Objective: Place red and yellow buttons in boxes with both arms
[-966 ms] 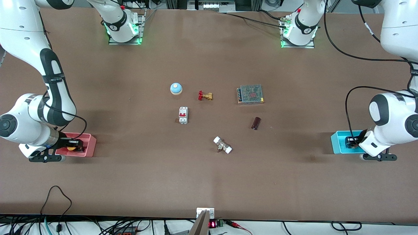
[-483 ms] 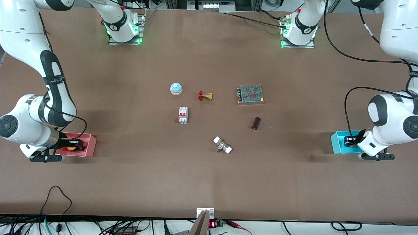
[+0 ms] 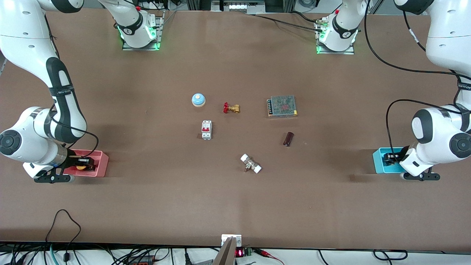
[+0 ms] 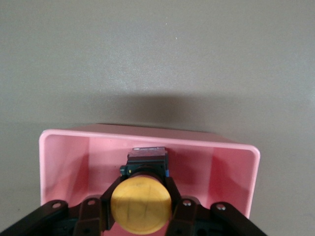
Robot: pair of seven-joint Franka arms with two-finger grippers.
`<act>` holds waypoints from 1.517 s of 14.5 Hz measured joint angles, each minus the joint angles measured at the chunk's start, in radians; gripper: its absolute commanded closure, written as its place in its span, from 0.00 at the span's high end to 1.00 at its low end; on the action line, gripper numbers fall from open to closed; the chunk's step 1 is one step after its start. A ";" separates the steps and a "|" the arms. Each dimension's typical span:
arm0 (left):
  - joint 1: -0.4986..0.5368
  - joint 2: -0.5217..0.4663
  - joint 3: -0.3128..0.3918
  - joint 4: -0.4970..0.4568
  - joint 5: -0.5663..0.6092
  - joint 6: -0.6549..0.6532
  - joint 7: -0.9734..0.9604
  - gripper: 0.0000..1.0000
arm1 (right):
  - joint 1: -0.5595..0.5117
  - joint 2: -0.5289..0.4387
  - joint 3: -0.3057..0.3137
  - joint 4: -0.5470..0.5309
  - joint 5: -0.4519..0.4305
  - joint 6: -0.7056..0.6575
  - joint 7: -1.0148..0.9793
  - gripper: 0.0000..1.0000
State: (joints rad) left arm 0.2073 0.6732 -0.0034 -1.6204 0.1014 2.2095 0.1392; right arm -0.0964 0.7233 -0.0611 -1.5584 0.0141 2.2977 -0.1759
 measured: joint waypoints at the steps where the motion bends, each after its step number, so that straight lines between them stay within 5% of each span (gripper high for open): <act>1: 0.000 -0.007 -0.001 0.008 0.000 -0.022 0.000 1.00 | 0.000 0.000 0.000 0.000 0.006 0.000 0.000 0.60; 7: -0.028 -0.150 -0.026 0.066 0.000 -0.217 0.000 1.00 | 0.000 0.011 0.001 0.000 0.021 0.002 0.000 0.79; 12: -0.170 -0.245 -0.034 0.283 0.000 -0.658 -0.080 1.00 | 0.002 -0.028 0.006 0.019 0.021 -0.056 -0.001 1.00; 15: -0.213 -0.297 -0.044 0.365 -0.003 -0.808 -0.122 1.00 | 0.007 -0.102 0.009 0.024 0.021 -0.146 -0.002 1.00; 18: -0.210 -0.396 -0.049 0.314 -0.022 -0.817 -0.127 1.00 | 0.018 -0.197 0.011 0.030 0.021 -0.239 -0.008 1.00; 22: -0.203 -0.632 -0.048 0.016 -0.050 -0.620 -0.130 1.00 | 0.052 -0.366 0.013 0.035 0.021 -0.401 -0.008 1.00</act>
State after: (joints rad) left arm 0.0046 0.0416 -0.0516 -1.6040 0.0514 1.5900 0.0088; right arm -0.0443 0.3575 -0.0477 -1.5229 0.0347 1.8962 -0.1836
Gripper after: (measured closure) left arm 0.000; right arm 0.000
